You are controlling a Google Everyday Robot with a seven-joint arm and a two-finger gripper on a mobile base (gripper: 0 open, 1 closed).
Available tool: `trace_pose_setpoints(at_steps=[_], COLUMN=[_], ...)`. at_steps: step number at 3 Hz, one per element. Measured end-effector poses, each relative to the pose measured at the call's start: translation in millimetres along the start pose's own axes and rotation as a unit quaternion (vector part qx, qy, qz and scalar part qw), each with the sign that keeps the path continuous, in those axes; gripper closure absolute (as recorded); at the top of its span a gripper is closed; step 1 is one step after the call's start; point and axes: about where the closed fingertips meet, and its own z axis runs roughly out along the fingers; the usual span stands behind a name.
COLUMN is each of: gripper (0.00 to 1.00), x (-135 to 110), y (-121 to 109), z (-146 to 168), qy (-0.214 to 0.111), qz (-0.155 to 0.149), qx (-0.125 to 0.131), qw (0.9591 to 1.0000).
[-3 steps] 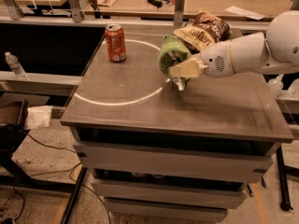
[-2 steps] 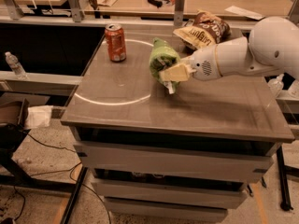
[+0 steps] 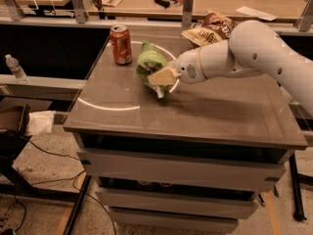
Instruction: Move green jalapeno chip bag near coke can
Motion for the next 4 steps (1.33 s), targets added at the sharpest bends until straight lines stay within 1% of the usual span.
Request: trace_pose_setpoints(at_steps=[1, 2, 3, 4], gripper=[1.00, 1.00, 0.82, 0.60], x=[-18.7, -22.9, -20.8, -22.9], y=[0.2, -0.3, -3.6, -5.6], z=[19.9, 33.4, 41.1, 43.8], qy=[-0.010, -0.008, 0.004, 0.017], qz=[-0.011, -0.018, -0.020, -0.034], qx=[-0.006, -0.006, 0.005, 0.023], qw=[0.9999, 0.9998, 0.9998, 0.9990])
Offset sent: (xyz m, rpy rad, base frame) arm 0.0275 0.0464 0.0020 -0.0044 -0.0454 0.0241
